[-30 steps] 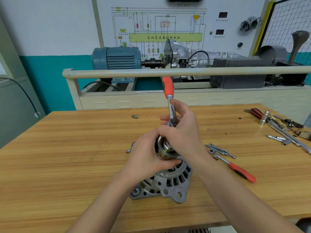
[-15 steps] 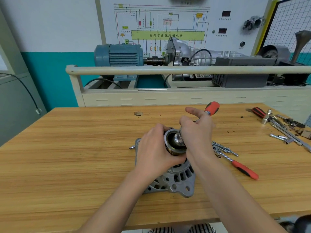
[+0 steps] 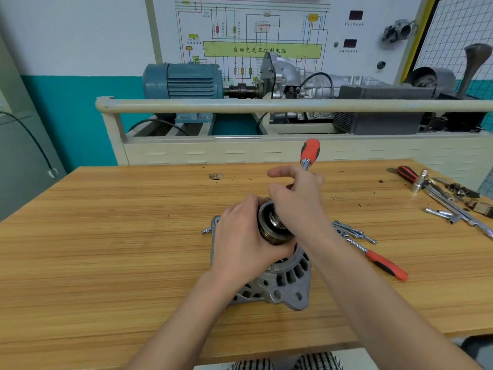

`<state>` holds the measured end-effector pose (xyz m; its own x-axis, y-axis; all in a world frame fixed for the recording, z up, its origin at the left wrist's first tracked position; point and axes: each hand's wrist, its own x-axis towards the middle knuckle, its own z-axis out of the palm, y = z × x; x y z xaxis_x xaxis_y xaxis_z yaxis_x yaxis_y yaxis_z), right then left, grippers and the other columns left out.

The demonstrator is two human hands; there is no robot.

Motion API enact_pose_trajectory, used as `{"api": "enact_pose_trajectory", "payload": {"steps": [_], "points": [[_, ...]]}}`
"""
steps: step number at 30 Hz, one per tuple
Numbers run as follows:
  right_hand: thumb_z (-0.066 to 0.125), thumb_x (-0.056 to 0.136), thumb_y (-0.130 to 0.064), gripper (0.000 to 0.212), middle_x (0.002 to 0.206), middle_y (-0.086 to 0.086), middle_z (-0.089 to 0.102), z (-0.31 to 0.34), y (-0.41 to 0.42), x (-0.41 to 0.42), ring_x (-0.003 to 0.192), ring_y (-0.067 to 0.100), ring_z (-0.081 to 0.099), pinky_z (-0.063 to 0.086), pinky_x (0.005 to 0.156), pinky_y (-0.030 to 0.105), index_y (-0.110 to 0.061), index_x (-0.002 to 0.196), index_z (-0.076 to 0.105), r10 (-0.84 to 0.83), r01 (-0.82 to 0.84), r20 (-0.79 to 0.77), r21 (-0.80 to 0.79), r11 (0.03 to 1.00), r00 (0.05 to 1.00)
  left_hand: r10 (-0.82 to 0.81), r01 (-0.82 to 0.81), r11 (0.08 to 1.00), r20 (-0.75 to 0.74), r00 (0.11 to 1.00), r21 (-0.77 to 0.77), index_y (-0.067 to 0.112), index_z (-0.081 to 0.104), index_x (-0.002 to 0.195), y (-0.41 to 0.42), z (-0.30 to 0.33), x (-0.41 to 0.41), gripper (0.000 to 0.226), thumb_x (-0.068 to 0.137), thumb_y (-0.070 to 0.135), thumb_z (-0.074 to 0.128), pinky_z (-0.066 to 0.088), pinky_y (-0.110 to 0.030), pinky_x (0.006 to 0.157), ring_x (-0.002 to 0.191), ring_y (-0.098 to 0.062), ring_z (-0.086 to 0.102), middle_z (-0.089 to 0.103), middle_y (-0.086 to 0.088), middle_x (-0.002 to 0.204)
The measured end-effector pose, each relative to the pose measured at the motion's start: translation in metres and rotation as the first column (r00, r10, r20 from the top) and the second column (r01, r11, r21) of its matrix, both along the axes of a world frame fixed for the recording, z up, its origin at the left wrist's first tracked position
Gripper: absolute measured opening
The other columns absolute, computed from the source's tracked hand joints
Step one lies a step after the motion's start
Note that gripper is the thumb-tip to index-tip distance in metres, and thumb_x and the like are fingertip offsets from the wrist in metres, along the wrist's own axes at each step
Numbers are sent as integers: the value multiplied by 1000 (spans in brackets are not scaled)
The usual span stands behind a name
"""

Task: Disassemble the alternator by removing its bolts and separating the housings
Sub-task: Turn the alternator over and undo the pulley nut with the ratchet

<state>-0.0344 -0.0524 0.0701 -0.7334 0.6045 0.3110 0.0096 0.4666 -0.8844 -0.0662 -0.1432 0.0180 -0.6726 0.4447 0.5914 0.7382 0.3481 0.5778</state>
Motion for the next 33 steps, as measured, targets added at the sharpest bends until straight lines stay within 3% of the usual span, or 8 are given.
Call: {"api": "enact_pose_trajectory", "payload": {"steps": [7, 12, 16, 18, 22, 26, 30, 33], "points": [[58, 78, 5, 39, 114, -5, 40, 3, 13, 4, 61, 6, 45, 42, 62, 18, -29, 97, 59, 443, -436, -40, 112, 893, 896, -34, 34, 999, 16, 999, -2, 20, 55, 89, -1, -1, -4, 49, 54, 49, 74, 43, -23, 73, 77, -1, 58, 61, 14, 73], [53, 72, 4, 67, 112, -11, 44, 22, 27, 6, 73, 4, 45, 39, 64, 15, -20, 133, 37, 728, -753, 193, 209, 624, 658, -34, 33, 999, -22, 999, -15, 23, 49, 82, -3, -1, -5, 46, 54, 51, 72, 34, -10, 66, 85, 4, 50, 53, 19, 69], [62, 81, 6, 95, 142, -29, 32, 43, 31, 2, 127, 3, 28, 26, 108, 29, -29, 152, 9, 624, -840, 565, 312, 445, 540, -27, 26, 999, -34, 999, -36, 25, 56, 81, -5, -2, -6, 46, 56, 61, 67, 37, -13, 64, 77, -2, 53, 56, 20, 74], [63, 83, -3, 91, 118, -45, 36, 47, 28, 4, 112, -13, 23, 13, 106, 14, -37, 151, 14, 535, -833, 640, 400, 382, 552, -9, 7, 999, -45, 999, -43, 24, 55, 68, -7, -1, -6, 41, 57, 62, 67, 36, -17, 57, 70, -3, 56, 56, 18, 65], [58, 82, 5, 77, 109, -14, 51, 39, 21, 24, 93, -35, 9, -4, 80, -9, -54, 130, 44, 566, -774, 535, 504, 382, 628, -89, 89, 996, -48, 995, -2, 42, 53, 82, -10, -1, -4, 28, 63, 55, 70, 47, -18, 62, 79, 1, 62, 60, 24, 75], [59, 72, 13, 69, 130, -30, 54, 26, 22, 38, 118, -8, 24, 2, 106, 22, -52, 95, 69, 566, -724, 483, 597, 346, 668, -37, 22, 992, -118, 992, -127, 29, 60, 82, -9, -3, -7, 38, 67, 62, 51, 30, -9, 51, 61, -7, 55, 46, 20, 62], [59, 62, 11, 92, 126, -7, 64, 31, 21, 45, 135, 0, 13, -4, 110, 39, -79, 74, 47, 565, -762, 535, 570, 307, 628, 5, -7, 1000, -114, 993, -20, 18, 63, 82, -10, -2, -6, 49, 60, 61, 54, 29, -17, 54, 58, -12, 51, 49, 18, 61], [65, 64, -6, 45, 154, -12, 28, 39, 29, 45, 144, 2, -8, -15, 114, 40, -42, 91, 63, 584, -820, 590, 503, 274, 557, -22, 18, 999, -140, 990, -30, 17, 65, 92, -10, -1, -5, 56, 59, 62, 58, 34, -23, 64, 71, -12, 57, 62, 13, 72]]}}
